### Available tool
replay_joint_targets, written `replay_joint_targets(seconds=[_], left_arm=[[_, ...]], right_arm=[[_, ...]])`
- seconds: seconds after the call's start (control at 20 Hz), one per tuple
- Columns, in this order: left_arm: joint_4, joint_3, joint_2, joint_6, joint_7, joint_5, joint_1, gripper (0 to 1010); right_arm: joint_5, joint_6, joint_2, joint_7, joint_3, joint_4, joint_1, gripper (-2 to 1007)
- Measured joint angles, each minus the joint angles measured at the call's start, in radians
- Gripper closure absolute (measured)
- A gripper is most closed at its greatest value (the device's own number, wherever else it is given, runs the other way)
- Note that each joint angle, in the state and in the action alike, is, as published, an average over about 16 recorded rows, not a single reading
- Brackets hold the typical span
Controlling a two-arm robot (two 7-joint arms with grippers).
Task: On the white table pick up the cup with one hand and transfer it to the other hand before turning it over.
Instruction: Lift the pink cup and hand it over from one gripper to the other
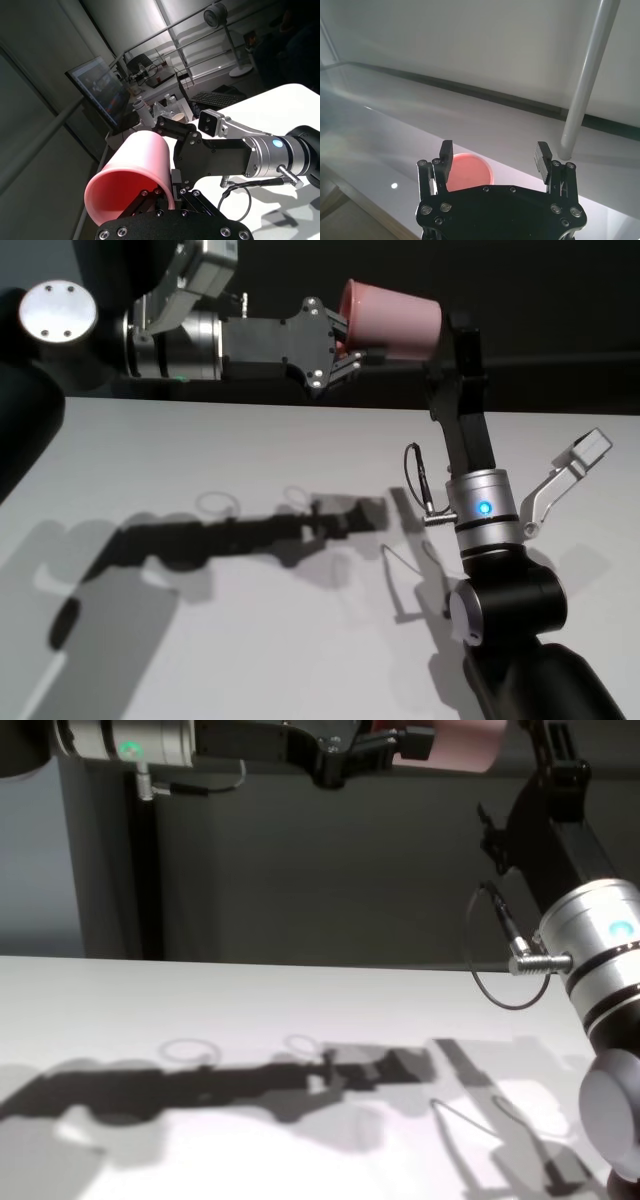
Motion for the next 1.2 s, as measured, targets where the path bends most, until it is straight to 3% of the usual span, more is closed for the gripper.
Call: replay_joint_targets(seconds=[0.4, 1.2], left_arm=[[0.0, 0.0, 0.0, 0.0, 0.0, 0.0, 0.0, 968], [0.0, 0.0, 0.0, 0.0, 0.0, 0.0, 0.0, 967]], right_arm=[[0.024, 0.005, 0.004, 0.032, -0.022, 0.006, 0.01, 5], [0.055, 0.001, 0.026, 0.064, -0.064, -0.002, 0.017, 5]])
